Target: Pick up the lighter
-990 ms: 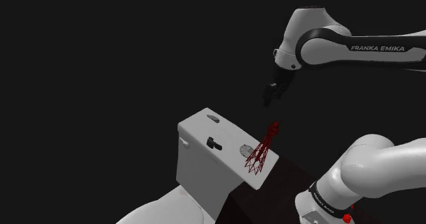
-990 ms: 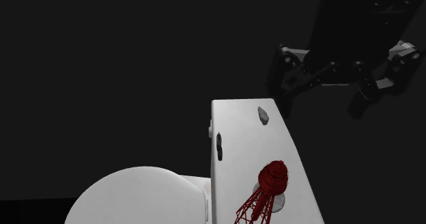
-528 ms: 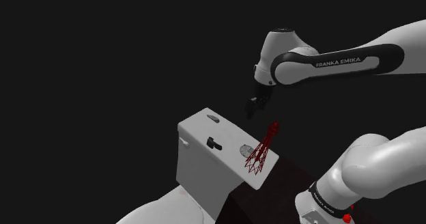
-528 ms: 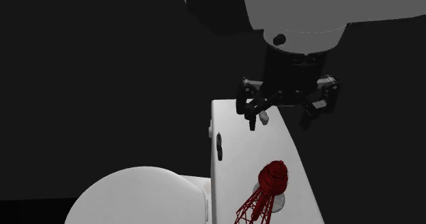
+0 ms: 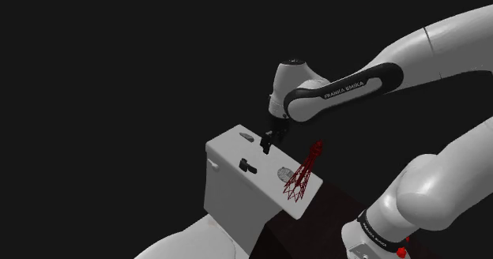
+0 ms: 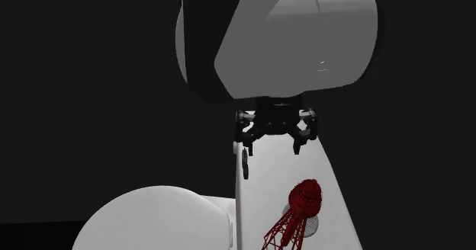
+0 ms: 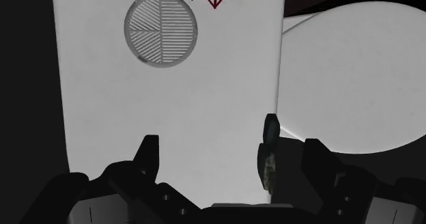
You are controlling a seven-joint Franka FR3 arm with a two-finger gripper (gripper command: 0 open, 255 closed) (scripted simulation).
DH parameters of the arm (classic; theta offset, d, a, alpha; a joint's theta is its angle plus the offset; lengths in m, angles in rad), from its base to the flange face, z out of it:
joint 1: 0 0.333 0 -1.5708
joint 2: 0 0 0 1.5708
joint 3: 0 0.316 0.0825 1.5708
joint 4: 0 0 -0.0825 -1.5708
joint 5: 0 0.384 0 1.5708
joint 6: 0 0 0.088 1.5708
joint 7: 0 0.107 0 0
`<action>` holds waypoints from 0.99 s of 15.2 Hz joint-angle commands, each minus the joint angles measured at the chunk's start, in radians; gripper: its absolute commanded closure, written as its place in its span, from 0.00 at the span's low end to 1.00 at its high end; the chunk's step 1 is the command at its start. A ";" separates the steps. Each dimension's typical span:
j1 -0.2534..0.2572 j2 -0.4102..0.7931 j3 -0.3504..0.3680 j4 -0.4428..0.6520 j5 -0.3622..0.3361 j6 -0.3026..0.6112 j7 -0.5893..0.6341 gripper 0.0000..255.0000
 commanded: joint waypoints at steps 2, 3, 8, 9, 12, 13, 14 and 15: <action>0.008 0.124 0.019 0.041 -0.019 0.074 0.028 0.00; 0.012 0.165 0.024 0.055 -0.028 0.095 0.039 0.00; 0.041 0.367 0.038 0.146 -0.082 0.187 0.097 0.00; 0.042 0.368 0.037 0.146 -0.082 0.187 0.097 0.00; 0.046 0.406 0.031 0.145 -0.100 0.224 0.109 0.00; 0.048 0.419 0.028 0.145 -0.106 0.237 0.114 0.00; 0.049 0.432 0.025 0.146 -0.112 0.249 0.118 0.00; 0.051 0.445 0.022 0.147 -0.118 0.261 0.122 0.00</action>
